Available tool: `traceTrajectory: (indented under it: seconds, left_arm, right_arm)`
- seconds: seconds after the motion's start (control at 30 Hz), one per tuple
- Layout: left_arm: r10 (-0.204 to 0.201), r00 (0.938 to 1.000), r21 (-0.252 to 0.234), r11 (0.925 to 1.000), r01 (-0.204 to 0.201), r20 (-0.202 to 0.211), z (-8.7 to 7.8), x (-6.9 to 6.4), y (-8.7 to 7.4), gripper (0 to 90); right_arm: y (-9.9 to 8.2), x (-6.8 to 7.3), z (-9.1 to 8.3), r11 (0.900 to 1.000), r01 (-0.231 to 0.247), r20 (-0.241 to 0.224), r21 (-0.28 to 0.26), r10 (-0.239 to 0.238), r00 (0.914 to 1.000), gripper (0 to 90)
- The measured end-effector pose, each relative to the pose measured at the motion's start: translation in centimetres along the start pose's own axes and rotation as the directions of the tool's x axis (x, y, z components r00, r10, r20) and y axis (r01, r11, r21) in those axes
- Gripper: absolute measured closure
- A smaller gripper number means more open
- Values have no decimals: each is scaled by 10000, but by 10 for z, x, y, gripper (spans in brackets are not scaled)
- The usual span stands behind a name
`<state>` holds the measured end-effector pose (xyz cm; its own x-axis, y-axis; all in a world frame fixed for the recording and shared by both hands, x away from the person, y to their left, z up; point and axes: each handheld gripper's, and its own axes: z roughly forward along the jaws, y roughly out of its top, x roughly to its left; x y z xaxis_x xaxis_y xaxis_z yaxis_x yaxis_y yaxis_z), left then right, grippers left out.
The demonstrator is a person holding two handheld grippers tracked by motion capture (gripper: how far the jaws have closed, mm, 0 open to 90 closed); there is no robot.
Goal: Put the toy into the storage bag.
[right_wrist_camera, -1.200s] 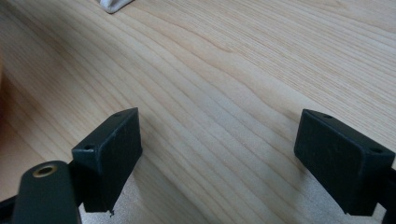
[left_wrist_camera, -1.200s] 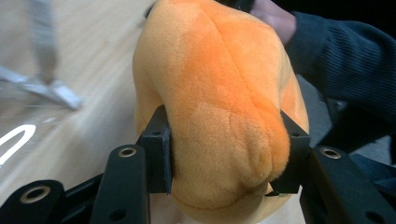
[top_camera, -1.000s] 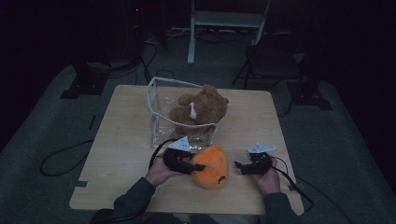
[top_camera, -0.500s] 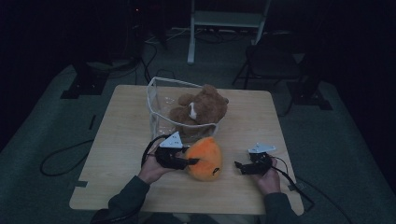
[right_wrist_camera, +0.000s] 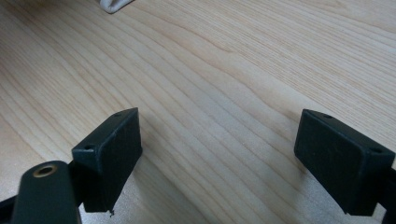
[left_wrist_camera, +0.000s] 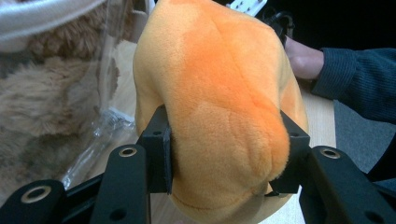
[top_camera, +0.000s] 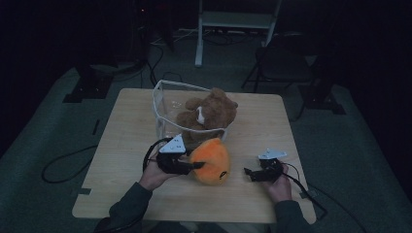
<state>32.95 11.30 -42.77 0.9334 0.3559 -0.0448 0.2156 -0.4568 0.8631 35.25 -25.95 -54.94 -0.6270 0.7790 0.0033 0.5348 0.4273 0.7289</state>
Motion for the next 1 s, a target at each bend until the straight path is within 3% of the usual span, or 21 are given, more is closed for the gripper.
traceTrajectory:
  seconds: [1.0]
  left_arm:
    - [468,9986,-678,9965,-485,-263,-26,-7,23,521]
  right_arm:
    - [0,0,0,10000,4,-2,-9,-4,10000,143]
